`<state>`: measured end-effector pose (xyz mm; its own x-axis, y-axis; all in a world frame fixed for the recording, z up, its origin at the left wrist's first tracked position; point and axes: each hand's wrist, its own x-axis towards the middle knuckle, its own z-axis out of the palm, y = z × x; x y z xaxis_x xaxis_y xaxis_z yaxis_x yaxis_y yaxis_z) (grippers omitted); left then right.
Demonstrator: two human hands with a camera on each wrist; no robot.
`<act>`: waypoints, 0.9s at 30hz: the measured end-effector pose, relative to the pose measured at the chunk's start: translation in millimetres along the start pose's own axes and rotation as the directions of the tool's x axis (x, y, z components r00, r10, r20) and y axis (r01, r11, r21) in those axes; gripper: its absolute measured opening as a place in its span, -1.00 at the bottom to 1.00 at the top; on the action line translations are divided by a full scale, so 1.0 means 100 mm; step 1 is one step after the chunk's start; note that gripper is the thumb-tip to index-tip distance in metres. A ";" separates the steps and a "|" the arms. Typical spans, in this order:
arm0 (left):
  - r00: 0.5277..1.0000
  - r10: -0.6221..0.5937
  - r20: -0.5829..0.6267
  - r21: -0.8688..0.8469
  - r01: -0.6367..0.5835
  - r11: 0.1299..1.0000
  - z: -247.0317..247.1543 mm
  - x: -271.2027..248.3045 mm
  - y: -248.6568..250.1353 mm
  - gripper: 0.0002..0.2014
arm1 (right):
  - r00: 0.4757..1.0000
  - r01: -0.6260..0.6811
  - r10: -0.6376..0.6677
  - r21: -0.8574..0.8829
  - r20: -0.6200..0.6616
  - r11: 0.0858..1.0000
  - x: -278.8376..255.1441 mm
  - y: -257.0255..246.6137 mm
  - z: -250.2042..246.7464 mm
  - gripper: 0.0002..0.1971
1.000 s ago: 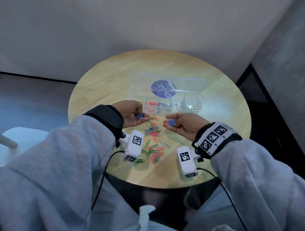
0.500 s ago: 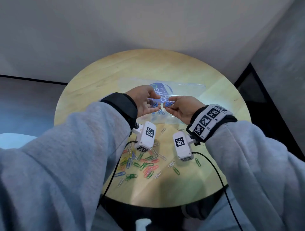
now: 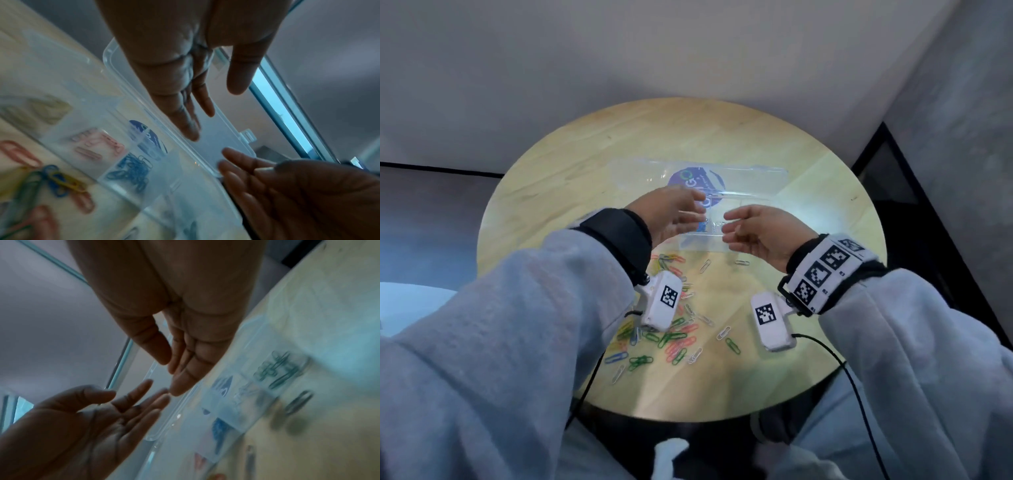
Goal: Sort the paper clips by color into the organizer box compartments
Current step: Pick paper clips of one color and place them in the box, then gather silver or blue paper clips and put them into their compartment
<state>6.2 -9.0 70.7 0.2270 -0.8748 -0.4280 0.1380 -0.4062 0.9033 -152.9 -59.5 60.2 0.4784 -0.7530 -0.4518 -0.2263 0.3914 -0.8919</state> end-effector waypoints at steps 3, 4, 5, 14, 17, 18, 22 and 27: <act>0.993 0.059 0.101 0.509 -0.103 0.854 0.00 -0.19 -0.18 -0.80 | 0.998 0.050 -0.030 -0.444 0.050 0.895 -0.17 0.16 -0.03 -0.80; 0.986 0.063 0.154 0.695 -0.153 0.703 0.00 -0.24 -0.26 -0.80 | 0.995 0.084 -0.034 -0.623 0.092 0.778 -0.22 0.22 -0.02 -0.84; 0.978 0.050 0.203 0.826 -0.198 0.528 0.02 -0.29 -0.36 -0.77 | 0.989 0.127 -0.024 -0.771 0.143 0.624 -0.26 0.28 0.01 -0.86; 0.942 -0.025 0.334 0.943 -0.333 0.011 0.22 -0.39 -0.84 -0.72 | 0.963 0.235 0.104 -0.965 0.247 0.115 -0.44 0.79 0.15 -0.74; 0.939 -0.014 0.344 0.938 -0.345 -0.028 0.25 -0.39 -0.89 -0.77 | 0.962 0.255 0.069 -0.960 0.264 0.119 -0.43 0.82 0.18 -0.78; 0.940 -0.013 0.342 0.939 -0.342 -0.039 0.26 -0.39 -0.90 -0.79 | 0.963 0.256 0.061 -0.960 0.264 0.115 -0.42 0.84 0.18 -0.81; 0.945 -0.023 0.326 0.944 -0.326 -0.044 0.27 -0.35 -0.92 -0.84 | 0.966 0.253 0.026 -0.961 0.257 0.115 -0.36 0.87 0.16 -0.88; 0.953 -0.040 0.300 0.951 -0.302 -0.061 0.30 -0.32 -0.92 -0.86 | 0.964 0.260 0.035 -0.962 0.263 0.087 -0.33 0.88 0.18 -0.84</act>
<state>-42.4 48.1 2.5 -0.0789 -0.8969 -0.4352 -0.9941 0.0380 0.1019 -173.1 9.4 -3.1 0.6768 -0.5731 -0.4621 -0.7116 -0.6701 -0.2111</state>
